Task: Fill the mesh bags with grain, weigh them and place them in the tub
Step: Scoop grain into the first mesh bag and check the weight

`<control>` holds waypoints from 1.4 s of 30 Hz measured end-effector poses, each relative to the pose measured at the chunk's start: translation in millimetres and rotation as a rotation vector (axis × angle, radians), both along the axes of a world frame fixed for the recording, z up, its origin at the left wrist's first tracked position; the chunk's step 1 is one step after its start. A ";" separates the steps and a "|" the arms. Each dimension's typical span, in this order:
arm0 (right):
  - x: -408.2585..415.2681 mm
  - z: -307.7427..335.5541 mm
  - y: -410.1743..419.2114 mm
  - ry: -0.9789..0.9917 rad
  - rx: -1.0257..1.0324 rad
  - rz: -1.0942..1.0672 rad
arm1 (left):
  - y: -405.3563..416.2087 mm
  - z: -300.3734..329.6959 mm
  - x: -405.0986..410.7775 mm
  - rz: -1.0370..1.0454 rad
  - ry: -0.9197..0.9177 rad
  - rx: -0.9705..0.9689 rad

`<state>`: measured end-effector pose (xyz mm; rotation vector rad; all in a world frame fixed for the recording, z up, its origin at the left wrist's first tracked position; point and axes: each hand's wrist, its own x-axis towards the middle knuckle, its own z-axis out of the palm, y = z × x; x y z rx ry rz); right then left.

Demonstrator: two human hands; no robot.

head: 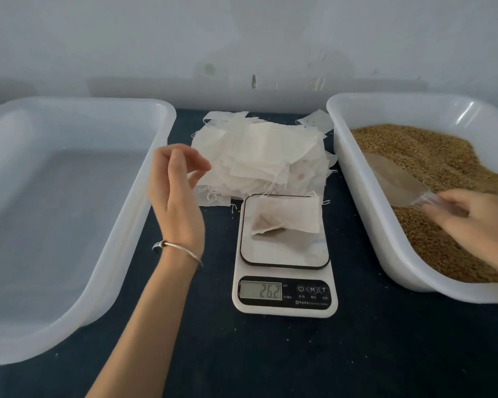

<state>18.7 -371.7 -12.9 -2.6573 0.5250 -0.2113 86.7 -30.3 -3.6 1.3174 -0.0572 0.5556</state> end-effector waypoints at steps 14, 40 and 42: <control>4.1 -22.5 -26.3 -0.112 -0.018 -0.054 | 17.4 -16.9 -4.3 0.032 0.061 0.051; 7.6 -17.1 -18.0 -0.091 -0.055 -0.057 | 8.6 -15.9 -10.5 -0.097 0.017 0.378; 11.1 -28.1 -30.8 -0.098 -0.046 -0.090 | 5.7 -13.2 -11.1 -0.113 0.000 0.386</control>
